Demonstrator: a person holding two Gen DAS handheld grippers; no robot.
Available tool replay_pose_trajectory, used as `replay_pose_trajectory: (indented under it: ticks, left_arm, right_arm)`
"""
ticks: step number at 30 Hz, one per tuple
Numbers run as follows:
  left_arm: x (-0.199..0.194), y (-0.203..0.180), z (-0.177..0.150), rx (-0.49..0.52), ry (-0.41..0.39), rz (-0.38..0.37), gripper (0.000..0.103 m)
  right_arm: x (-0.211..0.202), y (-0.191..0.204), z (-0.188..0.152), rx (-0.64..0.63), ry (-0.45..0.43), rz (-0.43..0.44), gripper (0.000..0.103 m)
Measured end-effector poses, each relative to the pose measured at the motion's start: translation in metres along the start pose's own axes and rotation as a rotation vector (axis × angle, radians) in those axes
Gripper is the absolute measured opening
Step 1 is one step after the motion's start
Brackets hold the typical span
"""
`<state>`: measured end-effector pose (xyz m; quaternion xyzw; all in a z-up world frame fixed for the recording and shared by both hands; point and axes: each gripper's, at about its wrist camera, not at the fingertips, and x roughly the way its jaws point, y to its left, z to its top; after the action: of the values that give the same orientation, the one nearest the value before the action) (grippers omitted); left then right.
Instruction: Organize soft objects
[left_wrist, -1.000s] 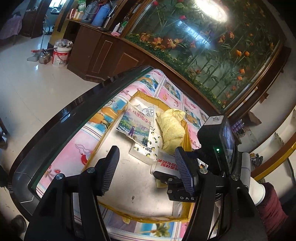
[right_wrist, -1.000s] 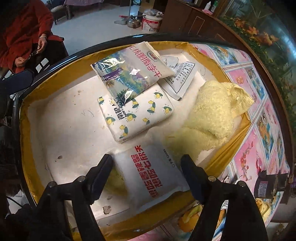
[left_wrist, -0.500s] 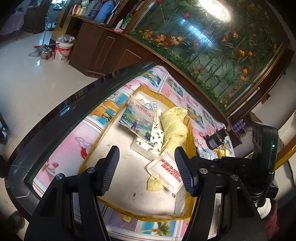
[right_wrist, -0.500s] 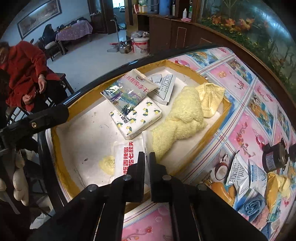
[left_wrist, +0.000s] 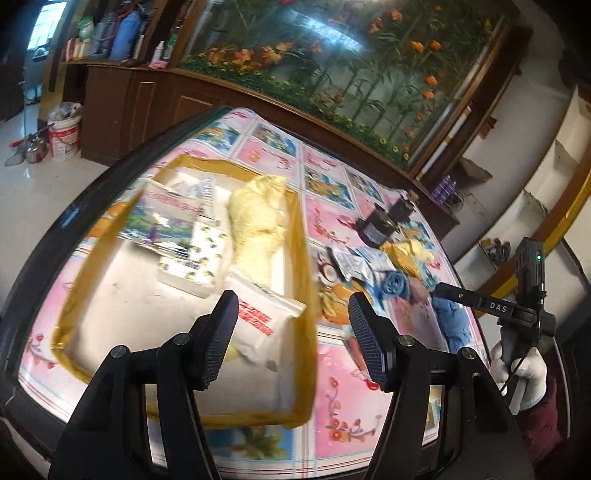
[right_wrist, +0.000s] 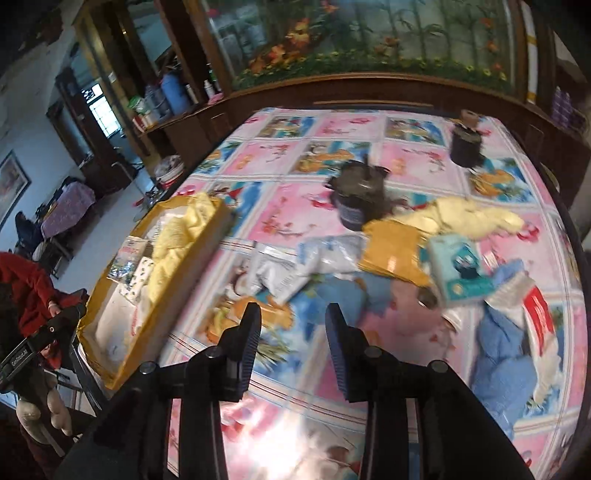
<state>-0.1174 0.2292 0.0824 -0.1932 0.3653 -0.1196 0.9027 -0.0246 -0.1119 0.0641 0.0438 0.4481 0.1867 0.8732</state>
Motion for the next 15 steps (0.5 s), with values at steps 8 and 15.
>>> replay_pose_trajectory:
  ticks: [8,15]
  left_arm:
    - [0.037,-0.070,-0.023,0.135,0.141,-0.057,0.062]
    - [0.051,-0.103,-0.018,0.223,0.169,-0.018,0.062]
  right_arm:
    - [-0.004,-0.046,-0.025,0.100,-0.021,0.010,0.036]
    - [-0.037,-0.097,-0.017,0.235,-0.134,0.015,0.039]
